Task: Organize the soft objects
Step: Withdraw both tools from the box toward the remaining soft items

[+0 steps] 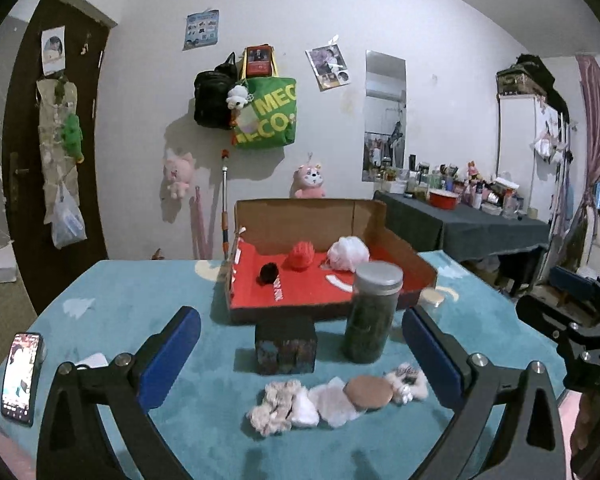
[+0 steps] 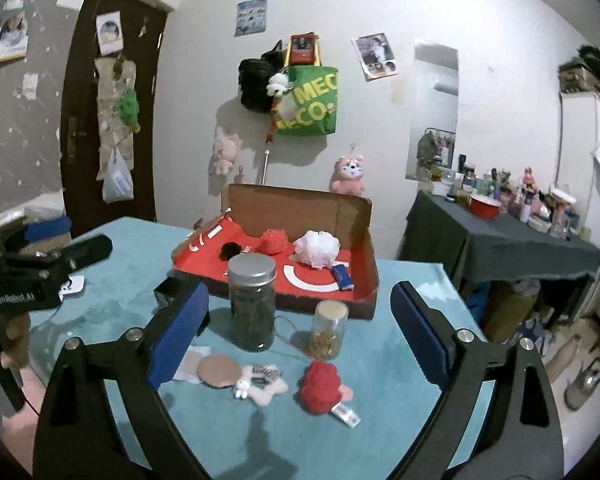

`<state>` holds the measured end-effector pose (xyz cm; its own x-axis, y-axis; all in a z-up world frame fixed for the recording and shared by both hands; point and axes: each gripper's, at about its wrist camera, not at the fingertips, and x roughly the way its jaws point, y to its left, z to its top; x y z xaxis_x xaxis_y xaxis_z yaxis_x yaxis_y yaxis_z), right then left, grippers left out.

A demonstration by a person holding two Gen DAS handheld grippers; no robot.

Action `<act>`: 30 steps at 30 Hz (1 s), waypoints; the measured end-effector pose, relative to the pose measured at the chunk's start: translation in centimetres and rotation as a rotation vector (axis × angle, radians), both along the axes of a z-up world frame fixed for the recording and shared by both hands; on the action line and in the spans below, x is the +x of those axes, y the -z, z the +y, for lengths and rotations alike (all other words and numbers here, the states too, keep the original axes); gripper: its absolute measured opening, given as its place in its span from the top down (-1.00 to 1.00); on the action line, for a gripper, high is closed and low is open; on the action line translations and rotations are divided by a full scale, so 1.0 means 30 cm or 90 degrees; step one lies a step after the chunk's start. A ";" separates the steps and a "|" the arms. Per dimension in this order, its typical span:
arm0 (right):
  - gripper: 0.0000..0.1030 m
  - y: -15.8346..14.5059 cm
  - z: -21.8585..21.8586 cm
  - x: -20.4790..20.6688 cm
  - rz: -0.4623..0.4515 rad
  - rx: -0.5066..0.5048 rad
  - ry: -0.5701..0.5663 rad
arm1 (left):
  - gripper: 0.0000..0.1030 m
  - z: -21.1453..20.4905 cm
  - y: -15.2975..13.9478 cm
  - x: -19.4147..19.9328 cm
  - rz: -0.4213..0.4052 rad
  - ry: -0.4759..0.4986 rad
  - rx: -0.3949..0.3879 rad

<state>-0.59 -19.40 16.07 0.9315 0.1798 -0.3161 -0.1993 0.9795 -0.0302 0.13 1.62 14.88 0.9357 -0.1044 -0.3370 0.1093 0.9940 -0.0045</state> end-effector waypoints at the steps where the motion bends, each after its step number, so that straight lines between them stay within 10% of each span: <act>1: -0.81 0.023 0.000 -0.003 0.009 0.008 0.001 | -1.00 0.001 0.013 -0.008 0.000 0.000 0.002; 30: -0.81 0.423 -0.040 0.043 0.140 0.051 0.063 | -1.00 -0.025 0.369 0.049 0.118 -0.017 0.011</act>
